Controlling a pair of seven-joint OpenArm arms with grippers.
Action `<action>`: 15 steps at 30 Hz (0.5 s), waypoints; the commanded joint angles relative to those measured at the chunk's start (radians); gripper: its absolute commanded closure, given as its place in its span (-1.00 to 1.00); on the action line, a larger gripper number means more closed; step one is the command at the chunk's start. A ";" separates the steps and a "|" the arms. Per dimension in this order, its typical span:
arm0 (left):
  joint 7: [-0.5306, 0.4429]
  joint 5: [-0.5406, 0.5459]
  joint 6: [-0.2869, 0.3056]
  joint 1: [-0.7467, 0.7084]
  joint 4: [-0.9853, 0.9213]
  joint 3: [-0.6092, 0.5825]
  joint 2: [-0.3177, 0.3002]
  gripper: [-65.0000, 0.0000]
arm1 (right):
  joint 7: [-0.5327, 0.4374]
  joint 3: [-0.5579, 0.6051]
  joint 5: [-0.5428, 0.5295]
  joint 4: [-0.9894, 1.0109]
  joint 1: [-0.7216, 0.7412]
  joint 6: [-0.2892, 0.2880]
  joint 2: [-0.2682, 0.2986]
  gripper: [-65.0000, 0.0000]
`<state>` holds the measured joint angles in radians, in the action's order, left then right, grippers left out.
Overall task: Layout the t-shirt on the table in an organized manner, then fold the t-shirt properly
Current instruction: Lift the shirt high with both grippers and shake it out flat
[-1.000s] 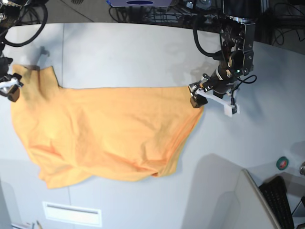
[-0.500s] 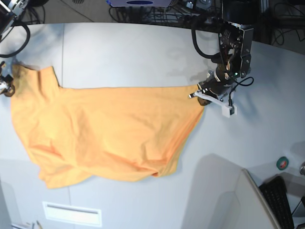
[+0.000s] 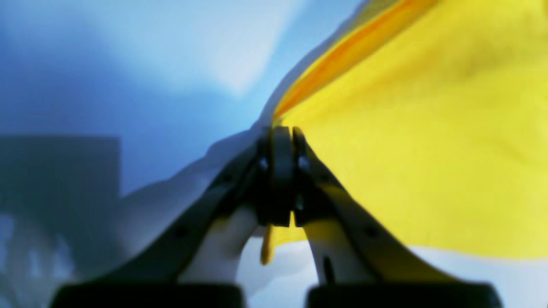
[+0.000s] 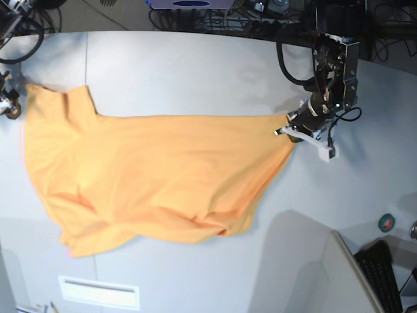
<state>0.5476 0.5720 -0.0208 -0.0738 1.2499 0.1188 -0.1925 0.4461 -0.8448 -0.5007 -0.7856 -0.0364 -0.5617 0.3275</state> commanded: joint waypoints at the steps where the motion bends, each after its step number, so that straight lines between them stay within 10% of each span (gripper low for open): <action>1: -0.007 -0.005 -0.003 0.010 0.031 0.015 -0.008 1.00 | 0.001 -0.003 -0.005 -0.016 0.002 -0.004 0.020 0.20; 15: -0.005 -0.005 -0.003 0.025 0.041 -0.037 -0.031 1.00 | 0.125 0.003 -0.003 -0.047 -0.032 -0.136 -0.055 0.05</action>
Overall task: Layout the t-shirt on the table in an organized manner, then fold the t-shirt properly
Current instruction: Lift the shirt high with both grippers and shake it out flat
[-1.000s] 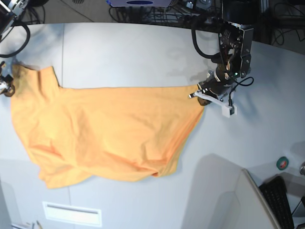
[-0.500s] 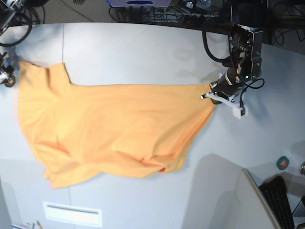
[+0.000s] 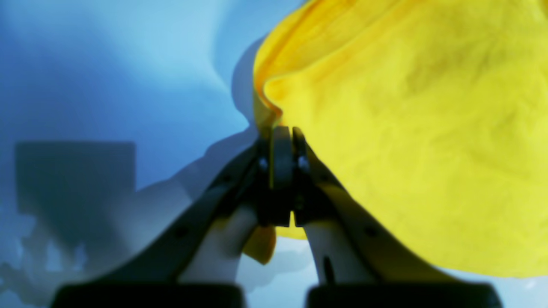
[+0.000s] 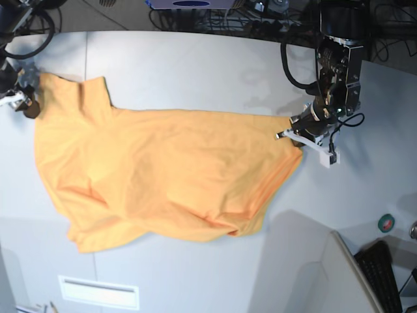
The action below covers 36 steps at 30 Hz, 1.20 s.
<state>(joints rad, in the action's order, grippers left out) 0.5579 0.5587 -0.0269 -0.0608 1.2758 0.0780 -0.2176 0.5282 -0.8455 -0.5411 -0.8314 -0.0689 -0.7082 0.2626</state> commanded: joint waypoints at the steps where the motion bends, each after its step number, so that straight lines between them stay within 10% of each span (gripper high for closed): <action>1: -0.016 0.008 0.003 0.013 0.015 0.006 -0.006 1.00 | 0.042 0.027 0.037 -0.001 0.004 0.010 0.010 0.05; 15: -0.016 0.008 0.003 0.005 0.015 0.013 -0.010 1.00 | -0.056 0.174 0.036 0.005 0.040 0.010 0.010 0.13; 20: -0.016 0.005 0.003 0.003 0.015 0.004 -0.012 1.00 | -0.102 0.174 0.036 0.047 0.037 0.010 0.016 0.97; 23: -0.016 0.004 0.003 0.000 0.021 0.001 -0.012 1.00 | -0.096 0.174 0.036 0.057 0.050 0.010 0.017 1.00; 36: 0.109 -0.019 -0.003 0.218 0.186 -0.154 -0.065 1.00 | 0.203 0.185 0.037 -0.401 0.180 0.065 0.085 1.00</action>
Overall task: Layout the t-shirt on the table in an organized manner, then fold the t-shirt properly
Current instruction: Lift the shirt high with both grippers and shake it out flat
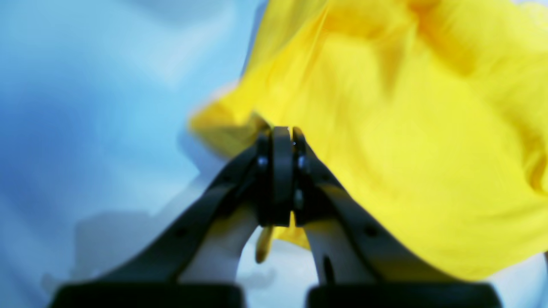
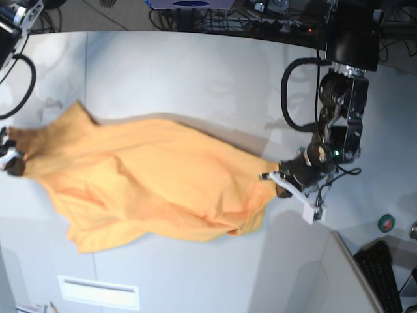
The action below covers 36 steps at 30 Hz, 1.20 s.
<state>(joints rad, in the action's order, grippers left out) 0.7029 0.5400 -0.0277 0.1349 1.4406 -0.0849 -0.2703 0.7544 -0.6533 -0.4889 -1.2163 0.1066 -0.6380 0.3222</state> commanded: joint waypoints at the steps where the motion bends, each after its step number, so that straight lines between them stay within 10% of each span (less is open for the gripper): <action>1: -0.013 -0.001 -0.002 0.073 0.021 0.009 -0.014 1.00 | -0.006 -0.007 -0.015 -0.030 0.045 0.005 0.032 1.00; 24: 0.103 -0.355 0.002 1.161 -0.439 0.003 0.225 1.00 | 0.052 0.318 -0.017 0.082 0.933 0.062 0.334 1.00; 30: 0.116 -0.355 0.002 1.072 -0.119 0.010 0.222 1.00 | 0.199 0.148 -0.023 -0.234 0.818 0.060 0.383 1.00; 36: 0.191 -0.364 0.002 0.576 0.256 0.009 0.158 1.00 | 0.248 -0.084 -0.023 -0.512 0.331 0.059 0.231 1.00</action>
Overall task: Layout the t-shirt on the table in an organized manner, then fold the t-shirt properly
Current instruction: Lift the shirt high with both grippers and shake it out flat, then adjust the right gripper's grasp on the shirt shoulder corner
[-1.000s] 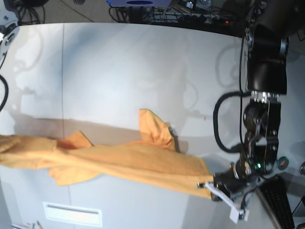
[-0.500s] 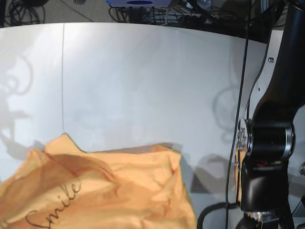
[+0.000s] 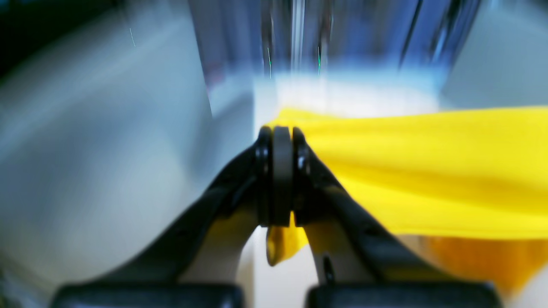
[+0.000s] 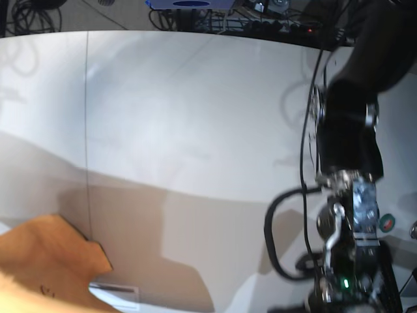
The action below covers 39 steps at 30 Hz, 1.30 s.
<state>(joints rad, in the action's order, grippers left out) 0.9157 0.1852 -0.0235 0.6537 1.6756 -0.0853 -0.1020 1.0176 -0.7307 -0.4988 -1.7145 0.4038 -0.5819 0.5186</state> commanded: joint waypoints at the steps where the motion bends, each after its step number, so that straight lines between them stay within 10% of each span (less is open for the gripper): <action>1: -0.024 -0.010 -0.002 -0.039 0.051 0.009 -0.017 1.00 | -0.038 -0.023 -0.013 -0.017 -0.049 0.003 -0.007 1.00; 8: -0.148 -0.011 -0.002 -0.496 -0.029 0.009 -0.051 1.00 | -0.268 -0.010 -0.007 0.140 -0.415 0.003 -0.231 1.00; 39: -0.292 -0.003 -0.002 -0.951 -0.114 0.166 -0.107 1.00 | -0.326 0.055 -0.005 0.509 -0.642 0.003 -0.213 1.00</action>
<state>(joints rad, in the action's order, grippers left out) 0.6430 0.1871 -0.0227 -0.3031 1.5452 0.0769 -0.2020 0.7105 -0.6693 -0.4896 -1.1870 -0.2474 -0.5758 0.2821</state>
